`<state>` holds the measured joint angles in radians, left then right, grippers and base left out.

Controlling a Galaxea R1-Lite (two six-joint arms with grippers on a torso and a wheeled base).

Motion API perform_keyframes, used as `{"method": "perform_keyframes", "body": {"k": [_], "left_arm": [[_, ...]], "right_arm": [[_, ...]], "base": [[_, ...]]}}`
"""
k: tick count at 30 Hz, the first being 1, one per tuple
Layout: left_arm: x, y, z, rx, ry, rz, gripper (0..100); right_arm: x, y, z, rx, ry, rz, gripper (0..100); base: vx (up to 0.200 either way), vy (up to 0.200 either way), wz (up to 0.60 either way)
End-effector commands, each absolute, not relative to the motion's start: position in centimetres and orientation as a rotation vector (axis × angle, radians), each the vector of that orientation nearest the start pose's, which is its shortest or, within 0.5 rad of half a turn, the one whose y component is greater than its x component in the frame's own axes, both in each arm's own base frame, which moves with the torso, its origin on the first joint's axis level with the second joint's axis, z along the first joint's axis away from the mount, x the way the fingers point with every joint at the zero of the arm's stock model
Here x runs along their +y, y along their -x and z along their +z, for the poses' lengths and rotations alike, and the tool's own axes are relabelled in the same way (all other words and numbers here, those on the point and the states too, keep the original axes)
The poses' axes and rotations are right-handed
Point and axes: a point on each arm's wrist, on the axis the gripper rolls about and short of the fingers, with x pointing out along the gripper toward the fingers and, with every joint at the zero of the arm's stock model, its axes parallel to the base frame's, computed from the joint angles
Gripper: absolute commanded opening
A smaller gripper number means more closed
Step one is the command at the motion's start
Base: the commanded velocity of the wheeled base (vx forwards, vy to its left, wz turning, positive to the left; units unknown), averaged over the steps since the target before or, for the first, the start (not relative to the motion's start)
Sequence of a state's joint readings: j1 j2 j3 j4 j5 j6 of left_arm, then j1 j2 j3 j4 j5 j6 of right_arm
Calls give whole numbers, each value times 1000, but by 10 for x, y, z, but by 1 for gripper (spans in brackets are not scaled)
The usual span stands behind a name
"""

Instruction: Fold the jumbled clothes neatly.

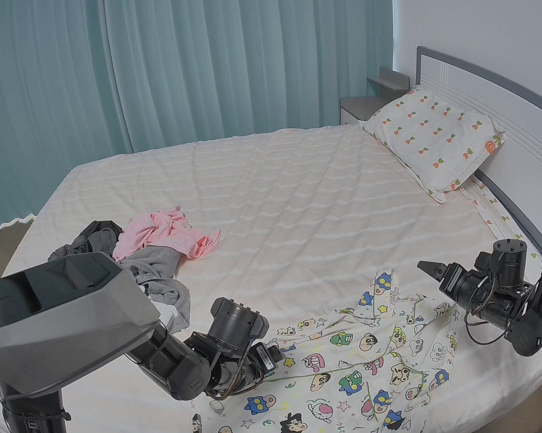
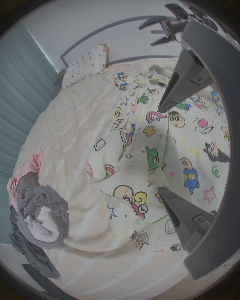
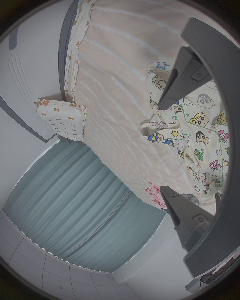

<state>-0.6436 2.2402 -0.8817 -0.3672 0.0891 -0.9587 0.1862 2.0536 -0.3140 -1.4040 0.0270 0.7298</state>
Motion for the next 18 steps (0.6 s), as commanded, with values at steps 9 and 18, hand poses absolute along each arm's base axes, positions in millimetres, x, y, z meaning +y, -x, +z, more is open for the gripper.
{"method": "perform_keyframes", "body": {"k": [9, 18], "left_arm": [[-218, -305, -28, 1010, 415, 49, 100], [-219, -312, -25, 969, 417, 78, 0]], "right_arm": [[53, -275, 46, 399, -690, 82, 100], [54, -275, 46, 397, -690, 85, 100]], "base": [[0, 0, 0], [0, 0, 0]]}}
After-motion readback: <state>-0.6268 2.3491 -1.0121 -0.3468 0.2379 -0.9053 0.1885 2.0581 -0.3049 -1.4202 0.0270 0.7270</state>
